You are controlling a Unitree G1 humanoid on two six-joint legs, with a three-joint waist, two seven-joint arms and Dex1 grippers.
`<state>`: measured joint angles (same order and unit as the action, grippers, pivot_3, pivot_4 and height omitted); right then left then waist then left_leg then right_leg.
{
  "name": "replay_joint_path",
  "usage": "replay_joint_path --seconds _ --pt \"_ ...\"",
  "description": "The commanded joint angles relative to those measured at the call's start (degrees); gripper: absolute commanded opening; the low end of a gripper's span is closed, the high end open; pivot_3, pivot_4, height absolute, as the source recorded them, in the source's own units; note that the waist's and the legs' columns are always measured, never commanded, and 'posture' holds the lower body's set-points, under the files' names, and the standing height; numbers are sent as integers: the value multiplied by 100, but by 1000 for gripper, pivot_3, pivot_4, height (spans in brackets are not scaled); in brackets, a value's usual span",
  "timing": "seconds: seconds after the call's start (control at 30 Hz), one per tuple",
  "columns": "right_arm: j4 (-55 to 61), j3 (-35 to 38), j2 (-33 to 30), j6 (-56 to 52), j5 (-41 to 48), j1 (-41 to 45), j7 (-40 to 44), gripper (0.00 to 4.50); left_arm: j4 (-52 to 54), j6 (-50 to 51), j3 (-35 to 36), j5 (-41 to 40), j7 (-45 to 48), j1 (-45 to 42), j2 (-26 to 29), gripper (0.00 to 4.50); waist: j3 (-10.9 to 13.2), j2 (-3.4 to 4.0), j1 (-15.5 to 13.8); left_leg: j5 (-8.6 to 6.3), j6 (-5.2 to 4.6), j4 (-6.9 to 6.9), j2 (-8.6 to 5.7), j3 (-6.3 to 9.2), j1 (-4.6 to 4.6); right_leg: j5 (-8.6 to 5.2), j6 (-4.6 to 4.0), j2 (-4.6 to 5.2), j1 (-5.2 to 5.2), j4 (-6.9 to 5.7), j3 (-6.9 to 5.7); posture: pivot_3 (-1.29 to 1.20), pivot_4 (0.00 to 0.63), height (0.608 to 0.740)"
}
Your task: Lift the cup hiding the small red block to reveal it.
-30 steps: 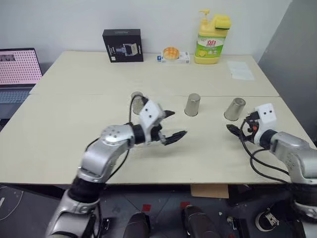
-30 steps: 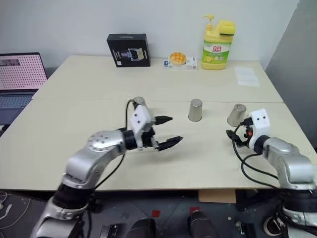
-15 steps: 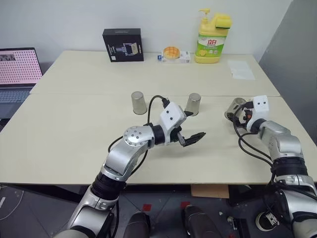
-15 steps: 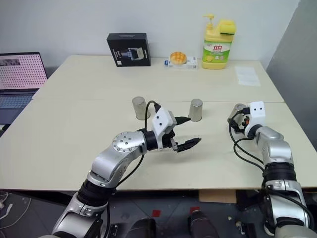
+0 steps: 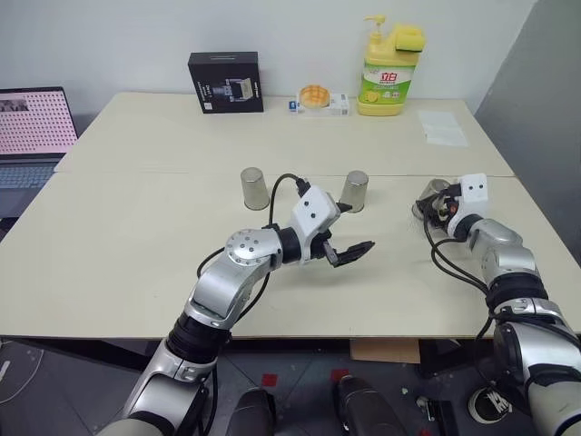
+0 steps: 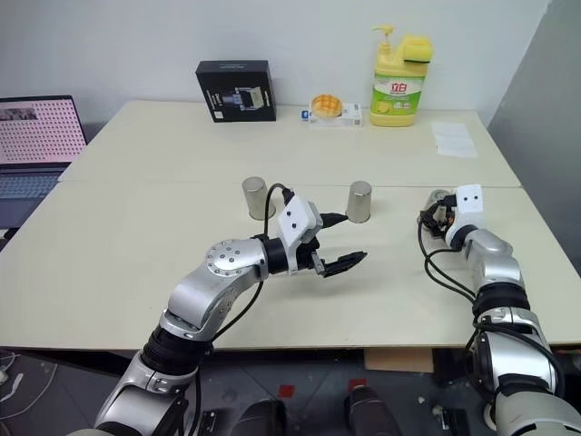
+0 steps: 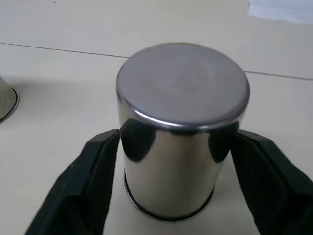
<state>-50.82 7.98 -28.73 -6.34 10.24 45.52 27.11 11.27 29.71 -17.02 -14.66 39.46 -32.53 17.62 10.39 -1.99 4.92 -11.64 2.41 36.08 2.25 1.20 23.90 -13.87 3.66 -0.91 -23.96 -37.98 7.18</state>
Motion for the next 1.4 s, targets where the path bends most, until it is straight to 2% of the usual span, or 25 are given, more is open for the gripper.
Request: replay_joint_path --seconds 0.03,0.17,0.27,0.5,0.67,0.87,1.07,1.3,1.4 --pt "176 133 -18 276 8 75 -8 2693 88 -75 126 8 26 -141 0 4500 0 0 0 0 0 0 0 0 0 0 0 0 0 0 0 0 150 740" --pt "458 160 6 242 69 -8 -4 2686 87 -64 136 -2 36 -165 12 4500 0 1 0 0 0 0 0 0 0 0 0 0 0 0 0 0 150 740" --pt "1177 128 -74 44 58 -292 8 2686 129 -49 156 -9 62 -140 69 4500 0 1 -4 0 0 0 0 2 1 0 0 0 0 0 -1 0 150 740" --pt "3901 589 -375 -1677 650 -1089 -163 2686 248 24 344 -86 105 12 323 4500 4 18 -21 0 0 -1 0 4 5 -1 0 0 -4 -2 -2 0 150 740" --pt "4816 768 -410 -2803 571 -1499 -810 2686 330 57 325 -95 87 117 302 4500 2 19 -19 0 0 1 0 7 2 -1 0 0 -1 -3 -5 0 150 740" --pt "4485 946 5 -3085 599 -1478 -1354 2686 247 41 325 -88 147 28 285 4500 2 20 -3 0 0 2 1 -1 0 0 0 0 -2 -4 3 0 150 740" --pt "4105 866 111 -3011 301 -1406 -1784 2686 312 60 370 -75 142 70 334 4500 2 21 -13 0 0 1 0 0 2 -1 0 0 -2 0 1 0 150 740" --pt "3905 1037 322 -3030 447 -1245 -2022 2686 423 94 393 -79 64 184 366 4500 2 21 -5 0 0 -2 1 -1 4 -1 -1 0 -5 -1 1 0 150 740" --pt "3862 989 301 -2999 368 -1240 -2058 3616 387 75 403 -57 47 158 351 4500 2 21 -9 0 0 0 0 0 3 0 0 0 -4 -1 0 0 150 740"
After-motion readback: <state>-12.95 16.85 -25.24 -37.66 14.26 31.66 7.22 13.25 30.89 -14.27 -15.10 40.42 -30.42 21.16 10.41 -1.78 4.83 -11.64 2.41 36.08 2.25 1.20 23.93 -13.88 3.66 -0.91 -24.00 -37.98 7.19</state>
